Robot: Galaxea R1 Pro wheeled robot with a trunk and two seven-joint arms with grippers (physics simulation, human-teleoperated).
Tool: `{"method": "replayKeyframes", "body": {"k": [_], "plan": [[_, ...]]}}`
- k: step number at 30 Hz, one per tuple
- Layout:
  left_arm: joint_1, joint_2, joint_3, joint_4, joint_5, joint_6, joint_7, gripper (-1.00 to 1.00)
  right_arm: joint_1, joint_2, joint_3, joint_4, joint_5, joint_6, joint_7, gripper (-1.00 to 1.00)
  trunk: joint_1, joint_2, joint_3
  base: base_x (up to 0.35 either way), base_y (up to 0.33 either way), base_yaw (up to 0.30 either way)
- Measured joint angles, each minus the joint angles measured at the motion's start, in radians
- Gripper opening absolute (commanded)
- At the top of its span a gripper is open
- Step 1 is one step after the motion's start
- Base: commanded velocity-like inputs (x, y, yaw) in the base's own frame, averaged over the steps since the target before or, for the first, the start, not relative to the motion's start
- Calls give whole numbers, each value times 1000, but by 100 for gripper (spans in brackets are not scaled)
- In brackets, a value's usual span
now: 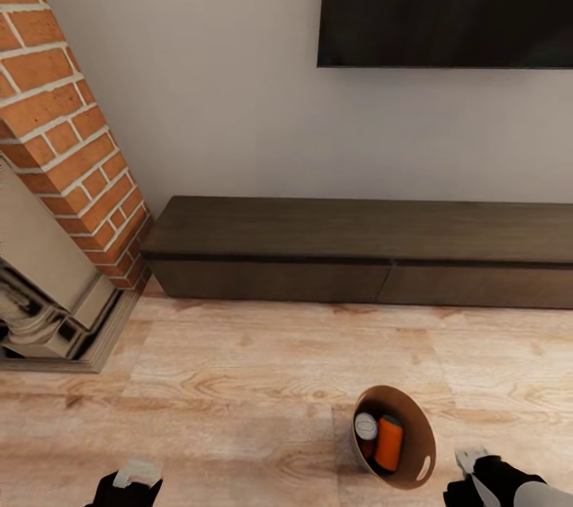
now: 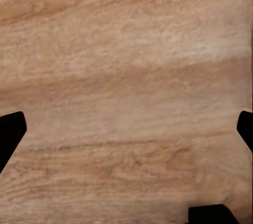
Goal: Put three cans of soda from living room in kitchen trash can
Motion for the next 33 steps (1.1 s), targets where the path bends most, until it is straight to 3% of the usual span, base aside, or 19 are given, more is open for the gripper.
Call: {"method": "replayKeyframes", "body": {"k": [4,8,17,24,33], "plan": [[54,1,15,27,60,-32,-4,100,58,14,-1,4,-7,-101,-2,100,-15,28,12,0,0,0],[79,1,20,46,81,-39,-5,100,98,36,-2,10,-13,-188,-2,100,-31,56,25,0,0,0],[104,0,22,75,161,9,5,100,146,57,-5,14,-16,-228,-1,100,-65,119,53,0,0,0],[140,-1,23,89,175,19,7,100,201,65,-5,15,-16,-246,0,100,-92,168,75,0,0,0],[203,-1,24,90,185,11,7,100,291,82,-6,31,-16,-357,-1,100,-127,231,103,0,0,0]]}}
